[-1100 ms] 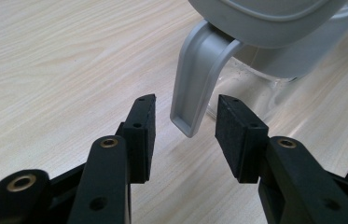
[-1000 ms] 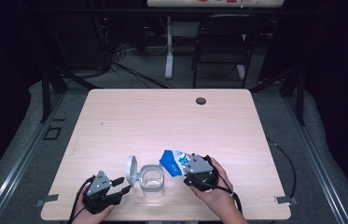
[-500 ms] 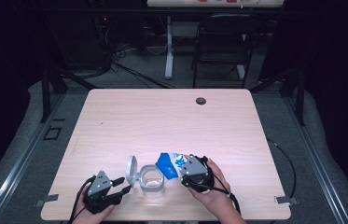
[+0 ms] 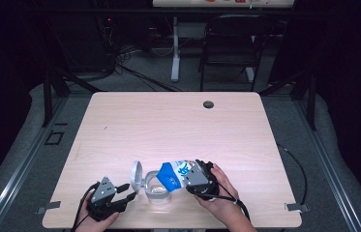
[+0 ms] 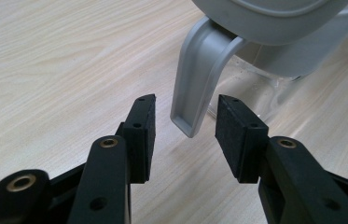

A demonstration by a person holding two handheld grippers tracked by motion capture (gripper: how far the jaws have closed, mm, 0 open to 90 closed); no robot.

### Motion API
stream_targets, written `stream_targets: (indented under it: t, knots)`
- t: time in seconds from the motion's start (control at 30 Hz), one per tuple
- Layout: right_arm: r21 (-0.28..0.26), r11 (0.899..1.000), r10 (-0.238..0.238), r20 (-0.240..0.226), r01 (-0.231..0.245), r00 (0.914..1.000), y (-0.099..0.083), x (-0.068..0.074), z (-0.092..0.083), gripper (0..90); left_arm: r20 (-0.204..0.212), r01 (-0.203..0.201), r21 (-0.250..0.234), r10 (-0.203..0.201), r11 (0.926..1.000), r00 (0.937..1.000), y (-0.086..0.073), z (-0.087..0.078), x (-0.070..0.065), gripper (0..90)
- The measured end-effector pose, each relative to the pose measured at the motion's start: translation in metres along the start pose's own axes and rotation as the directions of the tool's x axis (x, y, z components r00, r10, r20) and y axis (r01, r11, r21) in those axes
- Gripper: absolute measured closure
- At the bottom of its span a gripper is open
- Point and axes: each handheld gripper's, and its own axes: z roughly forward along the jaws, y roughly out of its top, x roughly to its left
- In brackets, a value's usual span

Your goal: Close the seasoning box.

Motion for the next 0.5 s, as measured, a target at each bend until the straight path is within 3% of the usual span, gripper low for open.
stream_targets:
  t: [0.27,0.5]
  knots:
    - [0.029,0.995,-0.101,0.036,0.100,0.9942,0.0014,0.0047,-0.0001,41.6,-0.001,-0.004,0.003,0.004,1.0000,1.0000,-0.0001,0.0004,0.0004,58.5]
    - [0.023,0.992,-0.121,0.053,0.120,0.9912,0.0015,0.0081,0.0007,41.6,-0.002,-0.007,0.002,0.007,1.0000,1.0000,-0.0002,0.0006,0.0004,58.5]
